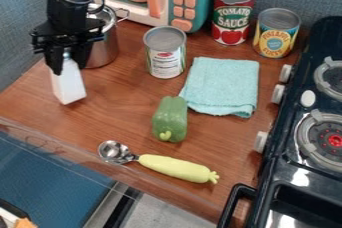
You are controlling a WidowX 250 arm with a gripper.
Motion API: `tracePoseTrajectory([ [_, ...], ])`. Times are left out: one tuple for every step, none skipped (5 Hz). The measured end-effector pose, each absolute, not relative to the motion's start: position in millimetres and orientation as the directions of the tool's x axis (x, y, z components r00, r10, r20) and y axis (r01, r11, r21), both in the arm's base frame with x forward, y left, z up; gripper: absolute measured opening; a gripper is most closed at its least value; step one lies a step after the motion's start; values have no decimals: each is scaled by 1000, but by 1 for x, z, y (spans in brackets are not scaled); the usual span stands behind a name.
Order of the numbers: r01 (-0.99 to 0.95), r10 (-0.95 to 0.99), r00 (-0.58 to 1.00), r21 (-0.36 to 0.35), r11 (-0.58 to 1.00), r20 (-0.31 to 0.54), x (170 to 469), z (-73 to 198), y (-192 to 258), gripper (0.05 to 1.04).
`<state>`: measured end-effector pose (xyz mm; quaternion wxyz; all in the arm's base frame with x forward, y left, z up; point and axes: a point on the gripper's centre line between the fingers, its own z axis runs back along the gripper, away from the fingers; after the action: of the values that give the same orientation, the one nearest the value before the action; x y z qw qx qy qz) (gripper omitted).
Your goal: Move the saltshaker from the left bottom side of the table and to the left side of the green pepper
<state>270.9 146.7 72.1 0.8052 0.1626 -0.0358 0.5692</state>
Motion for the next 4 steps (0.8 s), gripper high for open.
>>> tracePoseTrajectory([
  [-936, 941, 325, 172, 306, 92, 277, 78, 121, 523],
  [-956, 957, 278, 76, 284, -81, 291, 95, 98, 523],
  [-993, 942, 86, 49, 108, -324, 294, 86, 106, 523],
  [-998, 889, -44, 64, -17, -455, 294, 77, 114, 523],
])
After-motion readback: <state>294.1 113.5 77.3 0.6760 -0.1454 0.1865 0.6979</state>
